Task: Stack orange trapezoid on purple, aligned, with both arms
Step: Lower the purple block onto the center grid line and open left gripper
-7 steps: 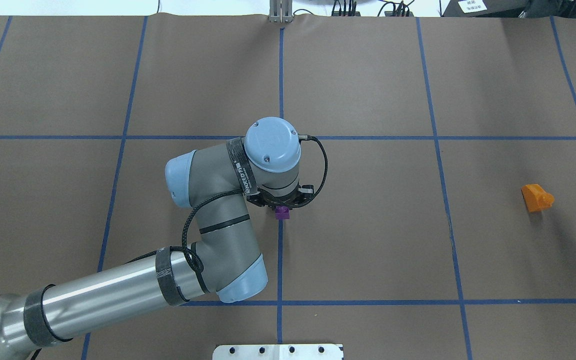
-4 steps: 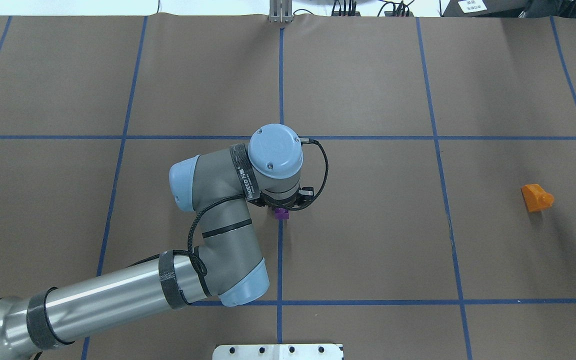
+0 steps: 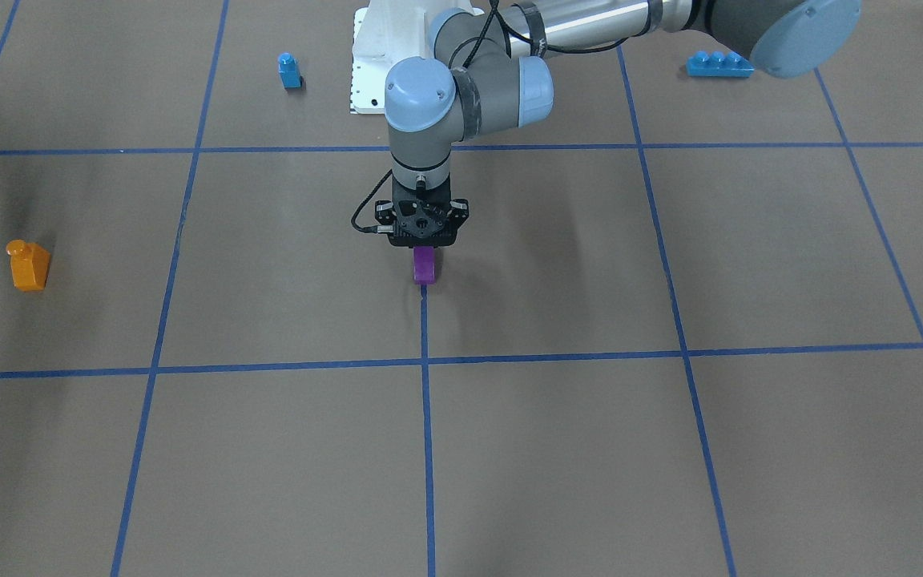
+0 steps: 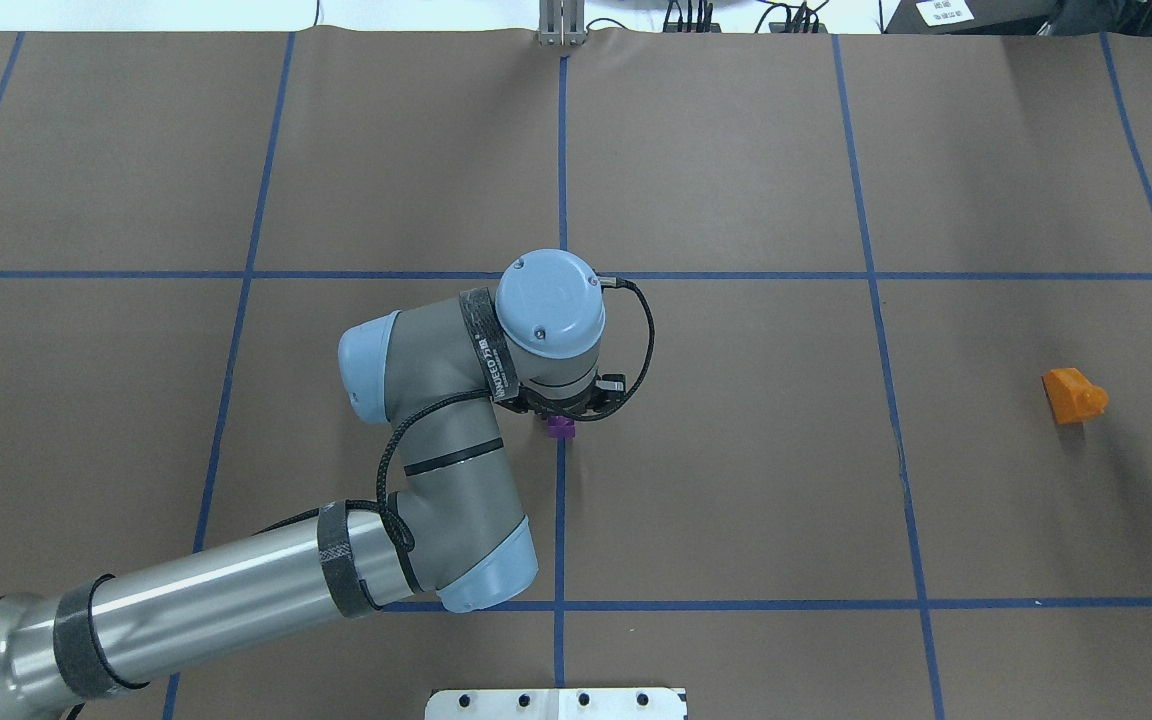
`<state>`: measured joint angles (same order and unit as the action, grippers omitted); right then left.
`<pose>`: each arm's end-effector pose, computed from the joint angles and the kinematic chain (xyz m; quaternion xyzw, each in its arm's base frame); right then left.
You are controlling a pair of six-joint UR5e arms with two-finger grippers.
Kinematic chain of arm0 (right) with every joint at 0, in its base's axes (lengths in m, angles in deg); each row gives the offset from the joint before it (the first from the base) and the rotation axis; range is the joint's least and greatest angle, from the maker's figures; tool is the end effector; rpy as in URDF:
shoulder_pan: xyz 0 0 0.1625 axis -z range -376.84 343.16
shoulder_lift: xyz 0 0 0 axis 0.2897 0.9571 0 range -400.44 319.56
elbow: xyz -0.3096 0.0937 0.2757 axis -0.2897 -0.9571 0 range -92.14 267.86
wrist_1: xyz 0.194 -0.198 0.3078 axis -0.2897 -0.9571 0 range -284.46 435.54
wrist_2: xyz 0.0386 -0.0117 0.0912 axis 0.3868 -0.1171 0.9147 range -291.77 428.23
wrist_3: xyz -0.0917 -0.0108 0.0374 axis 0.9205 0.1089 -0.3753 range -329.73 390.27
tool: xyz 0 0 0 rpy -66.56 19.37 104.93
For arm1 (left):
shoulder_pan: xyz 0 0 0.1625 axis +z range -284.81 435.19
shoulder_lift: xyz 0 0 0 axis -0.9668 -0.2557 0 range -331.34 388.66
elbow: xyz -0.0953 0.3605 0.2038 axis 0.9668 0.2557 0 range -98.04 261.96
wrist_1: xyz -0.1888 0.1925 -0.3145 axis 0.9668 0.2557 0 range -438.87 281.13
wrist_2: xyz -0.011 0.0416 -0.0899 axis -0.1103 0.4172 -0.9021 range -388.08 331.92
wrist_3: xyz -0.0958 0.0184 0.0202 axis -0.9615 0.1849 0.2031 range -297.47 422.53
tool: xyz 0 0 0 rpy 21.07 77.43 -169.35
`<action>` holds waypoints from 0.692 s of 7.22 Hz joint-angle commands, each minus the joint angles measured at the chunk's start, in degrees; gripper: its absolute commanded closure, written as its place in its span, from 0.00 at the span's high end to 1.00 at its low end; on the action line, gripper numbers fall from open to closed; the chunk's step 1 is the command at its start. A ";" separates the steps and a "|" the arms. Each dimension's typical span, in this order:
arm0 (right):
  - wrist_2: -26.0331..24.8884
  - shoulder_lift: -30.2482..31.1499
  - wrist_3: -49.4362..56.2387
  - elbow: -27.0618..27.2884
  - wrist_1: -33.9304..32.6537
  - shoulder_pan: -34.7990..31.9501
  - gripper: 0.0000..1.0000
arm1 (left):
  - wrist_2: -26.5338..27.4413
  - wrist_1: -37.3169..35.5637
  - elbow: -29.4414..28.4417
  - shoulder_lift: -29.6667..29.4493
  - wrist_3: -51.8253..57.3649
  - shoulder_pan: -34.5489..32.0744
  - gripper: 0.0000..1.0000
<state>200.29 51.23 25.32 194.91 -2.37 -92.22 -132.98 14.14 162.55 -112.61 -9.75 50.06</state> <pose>-0.0588 -0.4894 0.5030 0.1591 -0.3812 -0.1613 0.8963 0.6444 -0.4211 0.1646 0.0267 0.3960 -0.0098 0.9178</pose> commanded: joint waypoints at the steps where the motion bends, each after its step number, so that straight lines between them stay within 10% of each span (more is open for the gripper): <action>1: 0.04 0.00 0.02 0.00 -0.05 0.06 1.00 | 0.57 0.15 -0.16 0.03 0.03 0.08 0.00; 5: -0.05 0.09 0.02 -0.09 0.03 -0.03 1.00 | 0.66 0.16 -0.43 0.03 0.03 0.08 0.15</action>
<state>200.28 51.24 25.35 194.89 -2.37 -92.25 -132.33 14.29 162.21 -112.55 -9.72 50.13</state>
